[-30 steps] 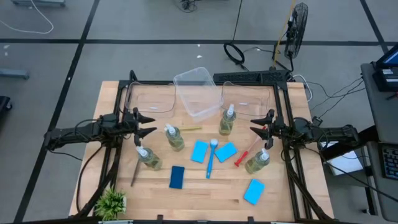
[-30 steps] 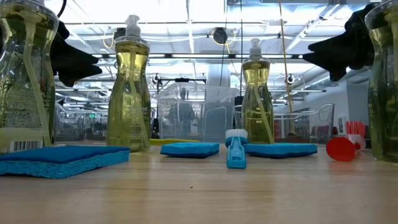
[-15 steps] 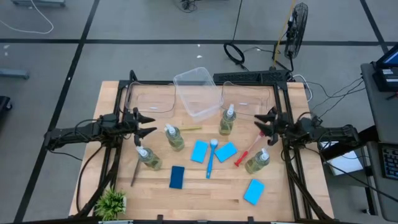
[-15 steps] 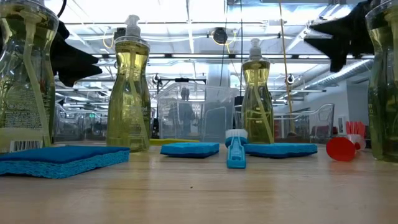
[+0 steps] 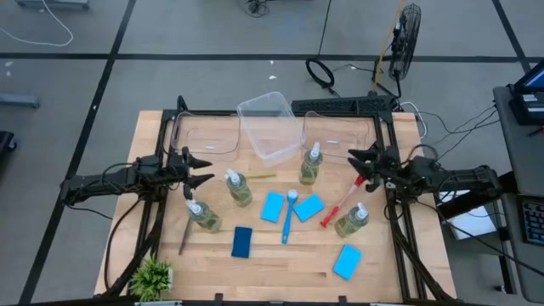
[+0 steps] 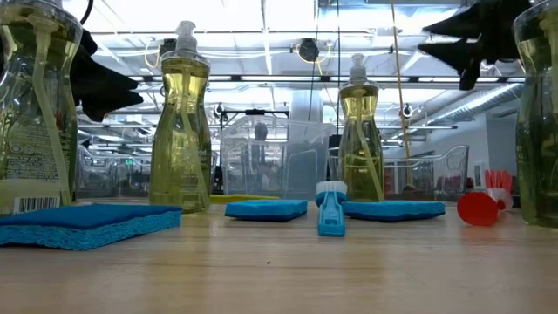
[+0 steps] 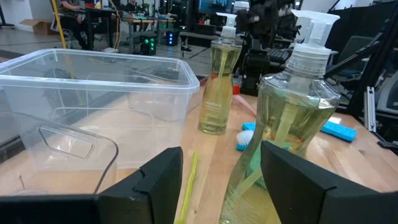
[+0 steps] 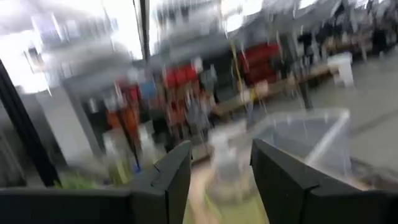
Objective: Pick & Place Kitchen Sink Supplies
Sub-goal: Put the yellow dish soap into the white bin
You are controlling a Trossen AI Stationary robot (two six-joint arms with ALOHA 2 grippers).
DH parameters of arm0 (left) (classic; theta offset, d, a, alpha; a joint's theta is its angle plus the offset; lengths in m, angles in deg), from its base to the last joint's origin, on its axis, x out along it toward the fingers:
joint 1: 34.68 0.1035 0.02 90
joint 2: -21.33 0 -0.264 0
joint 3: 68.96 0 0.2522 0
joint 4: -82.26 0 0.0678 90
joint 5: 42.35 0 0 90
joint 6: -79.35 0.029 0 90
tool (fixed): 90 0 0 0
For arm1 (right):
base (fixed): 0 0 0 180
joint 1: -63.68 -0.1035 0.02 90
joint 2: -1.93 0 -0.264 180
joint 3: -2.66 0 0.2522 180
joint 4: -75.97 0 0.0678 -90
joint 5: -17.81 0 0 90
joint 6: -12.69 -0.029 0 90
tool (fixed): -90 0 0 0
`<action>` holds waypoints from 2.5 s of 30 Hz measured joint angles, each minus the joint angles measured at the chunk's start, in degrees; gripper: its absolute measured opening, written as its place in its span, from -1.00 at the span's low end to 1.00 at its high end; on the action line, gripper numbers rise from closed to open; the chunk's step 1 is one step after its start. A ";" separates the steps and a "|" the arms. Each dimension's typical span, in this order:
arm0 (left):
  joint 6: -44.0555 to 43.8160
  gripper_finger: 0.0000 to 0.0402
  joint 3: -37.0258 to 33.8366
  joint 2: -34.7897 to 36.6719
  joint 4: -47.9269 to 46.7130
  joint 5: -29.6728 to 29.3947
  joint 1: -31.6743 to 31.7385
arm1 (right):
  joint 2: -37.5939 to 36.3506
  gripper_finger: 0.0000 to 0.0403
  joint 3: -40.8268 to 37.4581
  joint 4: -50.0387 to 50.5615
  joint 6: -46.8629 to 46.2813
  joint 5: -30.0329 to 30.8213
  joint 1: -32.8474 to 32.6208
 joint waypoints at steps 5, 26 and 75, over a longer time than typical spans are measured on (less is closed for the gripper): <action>0.00 0.07 -0.03 0.00 0.32 -0.03 -0.01 | 10.91 -0.23 7.53 4.63 6.02 -0.14 0.00; -1.42 0.06 -0.07 0.00 1.58 -0.05 -0.02 | 31.79 0.36 24.31 17.13 6.21 -0.14 4.69; -1.51 0.07 -0.01 0.00 1.64 -0.01 0.00 | 48.93 -0.53 24.22 -1.71 4.02 -15.17 15.76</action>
